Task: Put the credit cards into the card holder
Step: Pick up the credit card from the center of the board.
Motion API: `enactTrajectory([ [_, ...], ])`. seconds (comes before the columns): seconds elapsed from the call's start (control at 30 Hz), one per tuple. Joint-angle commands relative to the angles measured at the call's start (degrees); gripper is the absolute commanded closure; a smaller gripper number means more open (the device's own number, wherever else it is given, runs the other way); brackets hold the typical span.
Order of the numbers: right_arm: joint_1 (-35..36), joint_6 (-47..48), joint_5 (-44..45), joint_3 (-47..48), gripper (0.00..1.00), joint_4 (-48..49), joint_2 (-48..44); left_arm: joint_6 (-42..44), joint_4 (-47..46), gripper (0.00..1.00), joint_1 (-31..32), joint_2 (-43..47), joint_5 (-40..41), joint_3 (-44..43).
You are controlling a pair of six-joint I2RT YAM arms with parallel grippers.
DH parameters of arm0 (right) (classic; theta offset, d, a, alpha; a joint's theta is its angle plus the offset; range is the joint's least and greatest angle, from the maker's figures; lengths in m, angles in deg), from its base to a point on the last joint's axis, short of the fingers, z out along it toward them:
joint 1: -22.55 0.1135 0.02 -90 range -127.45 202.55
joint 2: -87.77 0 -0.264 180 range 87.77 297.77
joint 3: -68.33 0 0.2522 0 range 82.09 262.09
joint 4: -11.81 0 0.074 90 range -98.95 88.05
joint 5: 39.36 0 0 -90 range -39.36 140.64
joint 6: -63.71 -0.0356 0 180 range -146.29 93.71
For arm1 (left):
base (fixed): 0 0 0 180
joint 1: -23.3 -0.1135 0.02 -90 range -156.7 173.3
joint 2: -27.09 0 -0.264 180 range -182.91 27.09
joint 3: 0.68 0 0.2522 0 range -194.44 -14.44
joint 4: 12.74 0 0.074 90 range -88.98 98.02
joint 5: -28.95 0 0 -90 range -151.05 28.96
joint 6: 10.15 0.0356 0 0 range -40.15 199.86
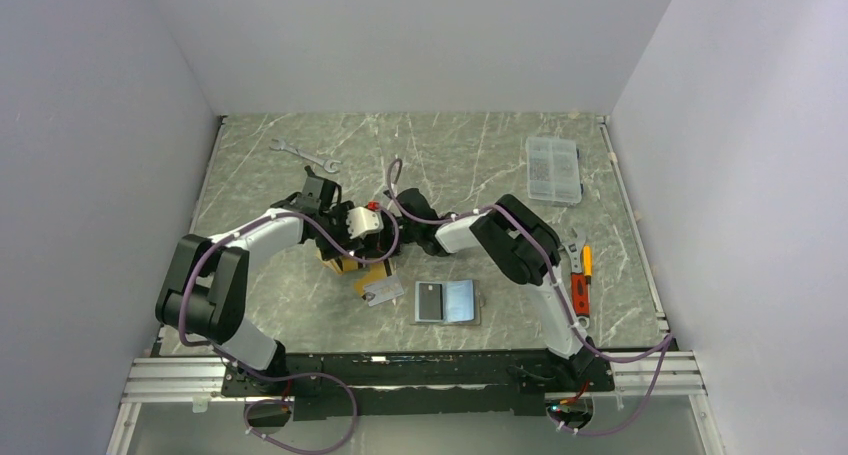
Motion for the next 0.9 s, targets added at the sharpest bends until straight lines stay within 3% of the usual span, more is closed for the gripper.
enactTrajectory([
  [0.0,-0.42,3.02,4.54,-2.64,0.91,-5.87,-2.66,-1.6,3.94,0.33,-0.43,-0.14,-3.65,-2.52],
  [0.33,-0.32,6.52,7.69,-2.69,0.93,-10.07,-5.72,-1.23,1.58,0.36,-0.73,-1.62,3.72,-0.63],
  [0.4,-0.4,6.96,7.79,-2.93,1.0,-10.17,-6.94,-2.08,1.64,0.38,-1.27,-1.2,3.69,-1.17],
  [0.47,-0.6,7.11,7.34,-3.28,1.0,-9.4,-8.32,-4.31,2.74,0.4,-2.62,0.18,2.57,-3.1],
  [0.8,-1.52,10.27,2.7,-6.08,1.0,-7.26,-18.98,-19.78,17.55,0.45,-10.07,13.42,-16.83,-18.1],
  [0.87,-1.47,11.58,1.92,-8.44,1.0,-6.43,-22.83,-22.34,19.27,0.37,-10.3,14.2,-19.29,-19.27],
])
